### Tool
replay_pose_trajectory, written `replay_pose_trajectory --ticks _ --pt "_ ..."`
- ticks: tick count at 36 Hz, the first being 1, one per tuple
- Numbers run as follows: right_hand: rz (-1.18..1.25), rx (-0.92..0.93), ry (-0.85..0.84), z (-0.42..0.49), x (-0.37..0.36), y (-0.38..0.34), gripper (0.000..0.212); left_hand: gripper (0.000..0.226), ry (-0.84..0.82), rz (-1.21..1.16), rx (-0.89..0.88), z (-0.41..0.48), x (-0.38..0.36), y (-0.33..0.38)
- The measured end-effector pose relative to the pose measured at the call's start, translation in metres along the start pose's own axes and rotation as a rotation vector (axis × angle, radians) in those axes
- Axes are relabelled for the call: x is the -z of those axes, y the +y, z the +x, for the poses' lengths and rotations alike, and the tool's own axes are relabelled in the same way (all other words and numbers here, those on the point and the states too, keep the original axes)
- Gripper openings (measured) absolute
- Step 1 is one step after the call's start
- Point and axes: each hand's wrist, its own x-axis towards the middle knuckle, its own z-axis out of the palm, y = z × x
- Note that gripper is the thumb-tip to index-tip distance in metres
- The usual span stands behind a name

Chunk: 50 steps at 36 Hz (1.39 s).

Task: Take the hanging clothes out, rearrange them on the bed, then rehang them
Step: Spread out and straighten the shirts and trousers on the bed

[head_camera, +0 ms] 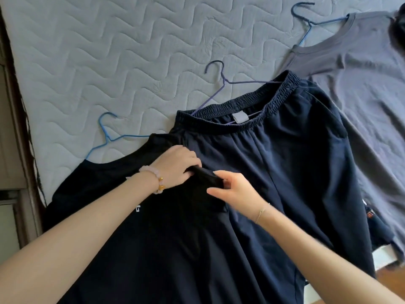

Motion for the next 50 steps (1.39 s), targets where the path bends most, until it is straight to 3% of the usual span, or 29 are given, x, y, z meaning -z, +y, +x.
replay_pose_trajectory --ticks 2,4,8,10,12,15,17,19,21,25,30,33,38,43,50 --pt "-0.218 0.122 0.107 -0.014 -0.021 0.004 0.037 0.022 0.106 0.036 0.011 -0.020 -0.003 -0.003" --pt "-0.352 0.241 0.083 -0.029 -0.045 0.008 0.045 0.022 0.174 0.095 0.029 -0.048 -0.009 -0.006" --pt "-0.535 0.308 -0.228 -0.053 -0.094 0.023 0.056 0.035 0.144 0.172 0.049 -0.103 -0.032 -0.015" --pt "-0.612 0.230 -0.410 -0.062 -0.112 0.029 0.056 0.045 0.053 0.209 0.054 -0.128 -0.045 -0.018" --pt "-0.637 0.175 -0.464 -0.066 -0.122 0.035 0.049 0.056 -0.021 0.207 0.109 -0.146 -0.057 -0.018" --pt "-0.575 0.171 -0.285 -0.067 -0.127 0.040 0.042 0.056 -0.012 0.136 0.217 -0.160 -0.070 -0.018" --pt "-0.584 0.225 -0.052 -0.065 -0.129 0.042 0.040 0.047 0.064 0.061 0.278 -0.159 -0.073 -0.013" --pt "-0.658 0.318 0.164 -0.059 -0.128 0.043 0.025 0.033 0.177 -0.037 0.352 -0.150 -0.069 -0.007" --pt "-0.722 0.346 0.265 -0.049 -0.126 0.042 0.031 0.028 0.258 -0.147 0.468 -0.137 -0.061 -0.006" --pt "-0.872 0.217 0.299 -0.030 -0.124 0.034 0.050 0.044 0.226 -0.115 0.611 -0.116 -0.060 -0.024" --pt "-0.781 0.037 0.203 -0.020 -0.122 0.028 0.031 0.052 0.103 -0.091 0.661 -0.112 -0.072 -0.038" --pt "-0.717 0.109 0.234 -0.024 -0.116 0.026 0.019 0.052 0.096 -0.063 0.626 -0.117 -0.077 -0.041" --pt "-0.564 0.302 0.424 -0.030 -0.080 0.006 0.003 0.052 0.058 -0.050 0.593 -0.122 -0.078 -0.046" --pt "-0.388 0.092 0.569 -0.023 -0.015 -0.003 0.008 0.048 0.075 -0.042 0.595 -0.117 -0.069 -0.047" --pt "-0.396 -0.090 0.623 -0.002 0.060 0.032 0.013 0.041 0.068 -0.037 0.644 -0.099 -0.052 -0.049"
